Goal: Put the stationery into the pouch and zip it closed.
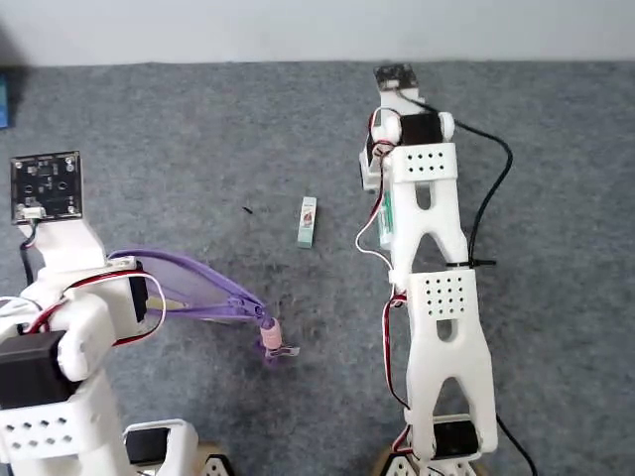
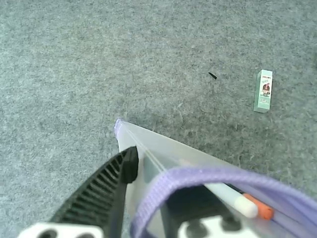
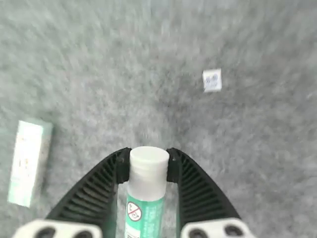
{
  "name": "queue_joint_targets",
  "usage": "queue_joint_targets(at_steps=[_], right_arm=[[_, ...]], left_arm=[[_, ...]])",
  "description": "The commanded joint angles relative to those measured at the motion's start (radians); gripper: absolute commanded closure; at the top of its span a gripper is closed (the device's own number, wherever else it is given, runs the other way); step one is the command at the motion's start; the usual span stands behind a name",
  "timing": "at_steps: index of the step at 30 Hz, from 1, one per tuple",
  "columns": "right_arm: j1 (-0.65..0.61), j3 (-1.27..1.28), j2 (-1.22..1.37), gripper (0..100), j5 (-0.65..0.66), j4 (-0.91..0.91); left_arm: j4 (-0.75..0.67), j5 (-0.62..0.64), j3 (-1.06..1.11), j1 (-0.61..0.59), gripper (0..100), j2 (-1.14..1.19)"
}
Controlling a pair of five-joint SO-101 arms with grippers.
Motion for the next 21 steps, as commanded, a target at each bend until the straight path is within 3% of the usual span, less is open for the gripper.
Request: queue_joint_targets(at_steps=[1, 6, 21], right_arm=[[0.002, -0.095, -0.051, 99.1, 0.011, 0.047], [-0.027, 0.032, -0.239, 99.1, 0.011, 0.048], [-0.087, 1.0, -1.19, 99.1, -0.048, 0.042]], left_arm=[[-0.002, 0.002, 0.062, -0.003, 99, 0.017], [-0.002, 0.002, 0.064, -0.003, 99, 0.017], [0.0, 0.002, 0.064, 0.0, 99, 0.017]])
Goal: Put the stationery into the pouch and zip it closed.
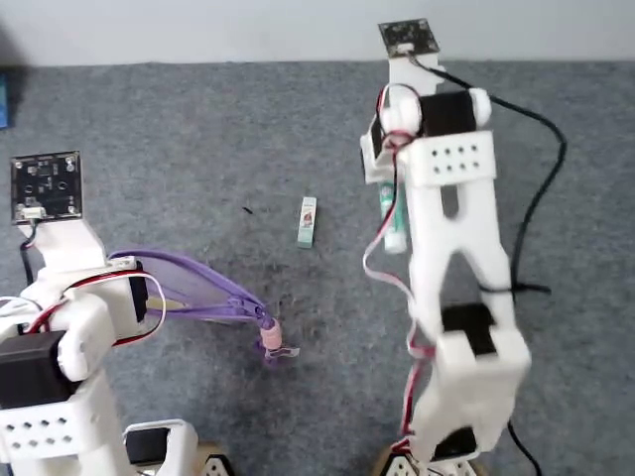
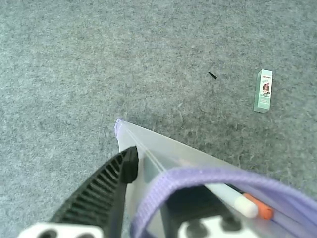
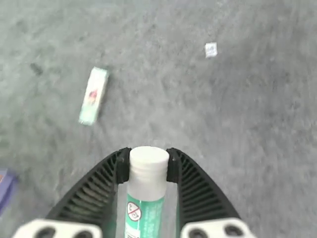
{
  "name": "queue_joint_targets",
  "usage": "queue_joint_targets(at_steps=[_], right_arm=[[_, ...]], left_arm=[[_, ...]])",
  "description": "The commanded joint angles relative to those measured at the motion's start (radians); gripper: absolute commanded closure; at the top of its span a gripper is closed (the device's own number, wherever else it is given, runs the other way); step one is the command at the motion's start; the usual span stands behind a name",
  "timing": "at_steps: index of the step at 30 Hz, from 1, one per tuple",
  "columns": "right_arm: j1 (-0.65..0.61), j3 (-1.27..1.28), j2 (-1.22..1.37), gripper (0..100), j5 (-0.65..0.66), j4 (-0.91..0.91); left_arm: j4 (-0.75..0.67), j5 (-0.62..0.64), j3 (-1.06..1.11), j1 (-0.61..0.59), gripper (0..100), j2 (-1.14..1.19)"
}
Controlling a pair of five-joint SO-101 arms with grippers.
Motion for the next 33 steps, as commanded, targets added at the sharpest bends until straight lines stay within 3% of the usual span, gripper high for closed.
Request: queue_joint_targets(at_steps=[1, 6, 16, 23, 29, 33], right_arm=[[-0.025, 0.149, -0.285, 99.1, -0.011, 0.041], [-0.071, 0.311, -0.524, 99.1, -0.017, 0.041], [-0.269, 0.48, -0.811, 99.1, -0.201, -0.061], [-0.461, 0.528, -0.897, 99.1, -0.328, -0.297], [-0.553, 0.601, -0.957, 99.1, -0.33, -0.611], [-0.595, 0.614, -0.986, 99.1, -0.315, -0.725]], left_arm=[[0.0, 0.002, 0.064, 0.0, 99, 0.017], [0.0, 0.002, 0.064, 0.0, 99, 0.017], [0.002, 0.002, 0.064, 0.002, 99, 0.017], [-0.002, 0.002, 0.065, 0.002, 99, 0.02], [0.0, 0.002, 0.065, 0.002, 99, 0.018], [0.003, 0.002, 0.065, 0.002, 99, 0.018]])
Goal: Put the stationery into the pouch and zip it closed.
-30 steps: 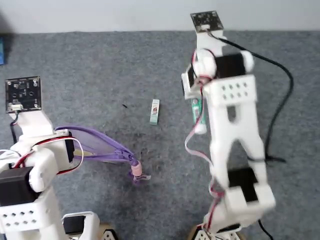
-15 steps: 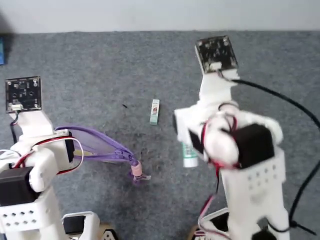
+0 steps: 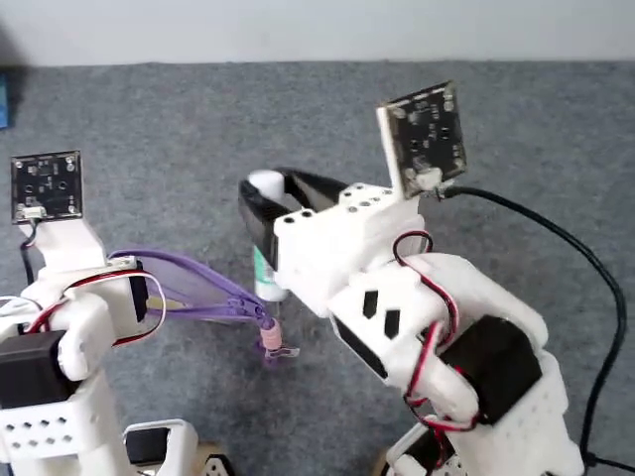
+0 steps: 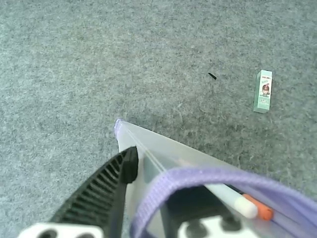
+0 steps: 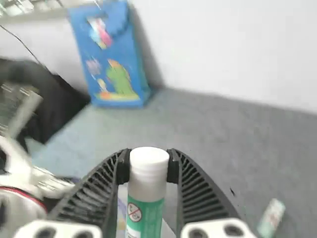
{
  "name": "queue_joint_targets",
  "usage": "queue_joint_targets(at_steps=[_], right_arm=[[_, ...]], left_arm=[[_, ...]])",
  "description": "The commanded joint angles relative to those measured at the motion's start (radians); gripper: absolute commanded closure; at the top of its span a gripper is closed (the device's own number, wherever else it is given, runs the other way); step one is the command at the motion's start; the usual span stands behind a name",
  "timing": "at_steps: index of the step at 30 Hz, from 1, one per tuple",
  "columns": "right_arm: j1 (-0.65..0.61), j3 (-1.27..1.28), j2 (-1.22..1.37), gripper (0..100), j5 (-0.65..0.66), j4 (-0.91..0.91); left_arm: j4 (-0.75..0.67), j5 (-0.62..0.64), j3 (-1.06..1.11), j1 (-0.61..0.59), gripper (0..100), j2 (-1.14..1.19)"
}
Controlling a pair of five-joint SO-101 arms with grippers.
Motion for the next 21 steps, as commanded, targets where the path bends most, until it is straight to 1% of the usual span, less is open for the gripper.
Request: queue_joint_targets(at_steps=[1, 5, 8, 14, 16, 21], right_arm=[[-0.038, -0.003, -0.047, 99.1, 0.009, -0.096], [-0.068, 0.005, -0.096, 99.1, 0.086, -0.087], [-0.068, 0.035, -0.147, 99.1, 0.15, -0.054], [-0.064, 0.215, -0.305, 99.1, 0.209, -0.062], [-0.062, 0.307, -0.355, 99.1, 0.209, -0.127], [-0.067, 0.514, -0.421, 99.1, 0.212, -0.38]], left_arm=[[0.006, 0.002, 0.065, 0.002, 99, 0.018], [0.005, 0.002, 0.065, 0.002, 99, 0.023], [0.005, 0.002, 0.065, 0.002, 99, 0.023], [0.003, 0.002, 0.065, 0.002, 99, 0.023], [0.003, 0.002, 0.065, 0.002, 99, 0.023], [0.003, 0.002, 0.065, 0.002, 99, 0.025]])
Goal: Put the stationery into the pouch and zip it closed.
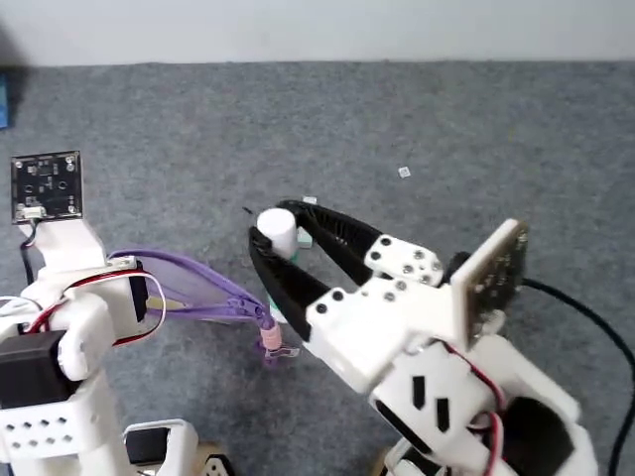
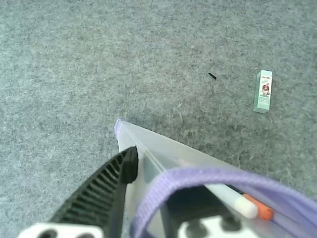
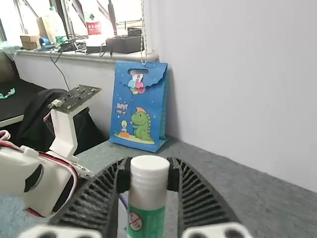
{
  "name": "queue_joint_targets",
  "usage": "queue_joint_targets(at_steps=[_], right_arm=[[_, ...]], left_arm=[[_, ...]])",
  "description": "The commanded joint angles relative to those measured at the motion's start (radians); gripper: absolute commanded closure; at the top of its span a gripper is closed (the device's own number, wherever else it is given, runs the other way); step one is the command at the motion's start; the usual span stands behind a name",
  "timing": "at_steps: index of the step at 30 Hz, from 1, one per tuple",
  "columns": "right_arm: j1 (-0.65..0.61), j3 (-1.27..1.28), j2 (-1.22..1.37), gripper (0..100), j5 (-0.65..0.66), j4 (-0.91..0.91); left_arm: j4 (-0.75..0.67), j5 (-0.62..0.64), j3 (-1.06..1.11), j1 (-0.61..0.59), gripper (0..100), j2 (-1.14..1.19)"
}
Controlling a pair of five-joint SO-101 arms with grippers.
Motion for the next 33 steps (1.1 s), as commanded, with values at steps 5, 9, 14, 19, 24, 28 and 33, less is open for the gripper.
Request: queue_joint_targets(at_steps=[5, 9, 14, 19, 24, 28, 33], right_arm=[[-0.005, 0.209, -0.022, 99.1, 0.063, -0.397], [-0.045, 0.307, -0.022, 99.1, 0.097, -0.544], [-0.136, 0.381, -0.022, 99.1, 0.101, -0.625], [-0.151, 0.483, -0.021, 99.1, 0.103, -0.743], [-0.151, 0.6, -0.021, 99.1, 0.103, -0.846], [-0.151, 0.68, -0.021, 99.0, 0.103, -0.915], [-0.151, 0.701, -0.021, 95.0, 0.114, -0.819]], left_arm=[[0.003, 0.002, 0.065, 0.002, 99, 0.025], [0.003, 0.002, 0.065, 0.002, 99, 0.025], [0.002, 0.002, 0.065, 0.002, 99, 0.025], [0.002, 0.006, 0.065, 0.002, 99, 0.025], [0.002, 0.038, 0.065, 0.002, 99, 0.025], [0.002, 0.04, 0.065, 0.002, 99, 0.025], [0.002, 0.04, 0.065, 0.002, 99, 0.025]])
